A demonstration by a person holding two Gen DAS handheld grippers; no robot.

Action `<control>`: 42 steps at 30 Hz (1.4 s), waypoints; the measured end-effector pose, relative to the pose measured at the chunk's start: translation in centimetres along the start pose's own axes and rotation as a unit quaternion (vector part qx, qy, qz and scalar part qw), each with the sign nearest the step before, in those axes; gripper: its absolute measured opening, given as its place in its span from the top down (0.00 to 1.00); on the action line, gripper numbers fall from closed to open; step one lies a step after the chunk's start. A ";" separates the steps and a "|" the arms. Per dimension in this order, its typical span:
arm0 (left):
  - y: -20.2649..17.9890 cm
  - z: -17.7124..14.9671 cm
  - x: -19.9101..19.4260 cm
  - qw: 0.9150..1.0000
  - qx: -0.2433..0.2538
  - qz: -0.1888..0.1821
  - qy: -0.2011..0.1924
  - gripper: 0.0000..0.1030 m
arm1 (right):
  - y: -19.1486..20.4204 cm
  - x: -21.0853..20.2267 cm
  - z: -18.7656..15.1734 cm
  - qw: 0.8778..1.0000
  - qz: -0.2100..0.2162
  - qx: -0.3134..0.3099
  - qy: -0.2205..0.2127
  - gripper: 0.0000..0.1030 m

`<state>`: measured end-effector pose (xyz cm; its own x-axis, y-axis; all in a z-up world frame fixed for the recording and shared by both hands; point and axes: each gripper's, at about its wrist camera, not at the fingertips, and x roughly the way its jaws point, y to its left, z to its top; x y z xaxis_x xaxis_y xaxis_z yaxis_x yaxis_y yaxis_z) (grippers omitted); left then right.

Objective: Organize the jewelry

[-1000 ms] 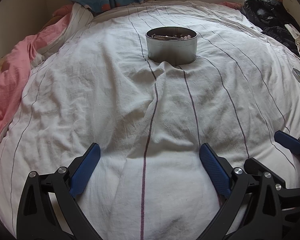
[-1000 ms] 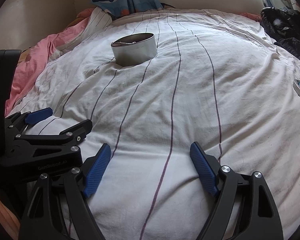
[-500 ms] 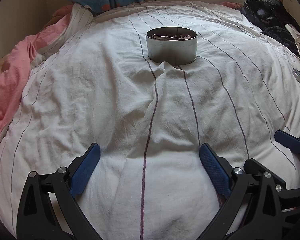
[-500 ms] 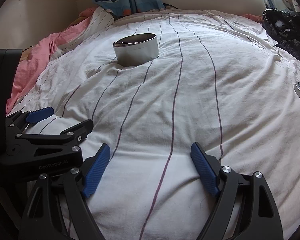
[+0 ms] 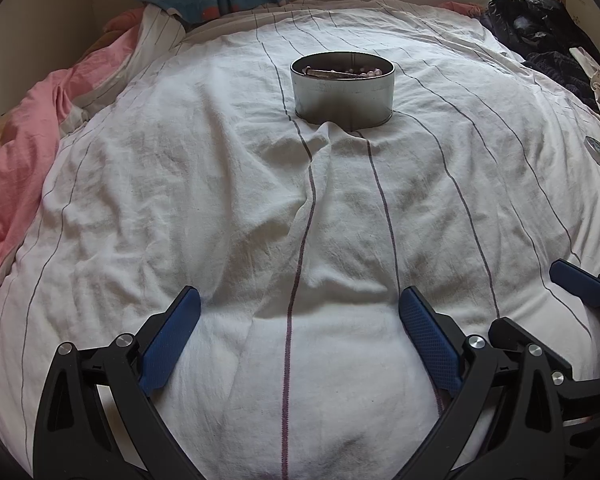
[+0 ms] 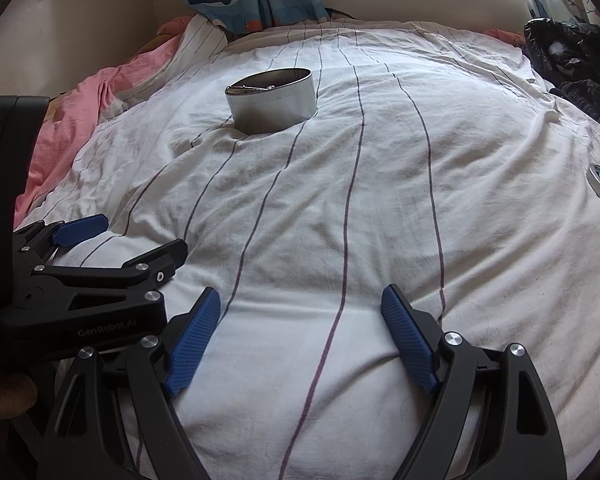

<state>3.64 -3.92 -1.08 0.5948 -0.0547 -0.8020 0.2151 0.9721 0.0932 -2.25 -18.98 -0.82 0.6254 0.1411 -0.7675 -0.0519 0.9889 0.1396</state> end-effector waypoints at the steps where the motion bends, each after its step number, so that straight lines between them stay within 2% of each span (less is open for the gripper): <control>1: 0.0 0.1 0.1 1.000 0.002 -0.002 0.002 0.07 | 0.0 0.0 0.0 1.000 -0.001 -0.001 0.000 0.23; 6: 0.4 0.2 -0.2 1.000 0.000 -0.024 0.009 0.07 | 0.0 -0.2 0.2 1.000 0.001 -0.002 -0.002 0.22; 13: 1.4 -2.2 -2.9 0.996 -0.079 -0.023 -0.041 0.07 | 0.2 -0.2 0.1 1.000 -0.003 -0.007 -0.006 0.22; 15: 1.6 -2.6 -3.2 0.994 -0.086 -0.030 -0.053 0.07 | 0.3 -0.2 0.0 1.000 -0.005 -0.008 -0.007 0.22; 17: 1.8 -2.5 -2.9 0.994 -0.090 -0.037 -0.048 0.07 | 0.3 -0.2 0.1 1.000 -0.003 -0.007 -0.007 0.22; 19: 1.5 -2.3 -3.1 0.995 -0.076 -0.028 -0.050 0.07 | 0.3 -0.3 0.0 1.000 -0.002 -0.005 -0.008 0.22; 23: 1.2 -1.7 -4.7 0.995 -0.047 0.028 -0.086 0.07 | 0.3 -0.3 0.0 1.000 0.000 -0.003 -0.008 0.22; 25: 1.8 -1.5 -4.3 0.995 -0.055 0.031 -0.081 0.07 | 0.2 -0.3 0.0 1.000 0.000 -0.003 -0.008 0.22; 28: 2.6 -1.9 -2.4 0.996 -0.076 0.016 -0.038 0.07 | 0.2 -0.3 0.0 1.000 0.000 -0.003 -0.009 0.21; 29: 2.7 -1.9 -2.1 0.996 -0.076 0.016 -0.034 0.07 | 0.2 -0.3 0.0 1.000 0.001 -0.003 -0.008 0.21; 42: 2.3 -2.1 -2.2 0.997 -0.068 0.021 -0.043 0.07 | 0.2 -0.3 0.0 1.000 0.001 -0.002 -0.009 0.21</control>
<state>1.14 -1.08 -0.34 0.6667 -0.0266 -0.7449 0.0845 0.9956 0.0401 -2.41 -18.82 -0.53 0.6387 0.1432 -0.7560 -0.0573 0.9887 0.1388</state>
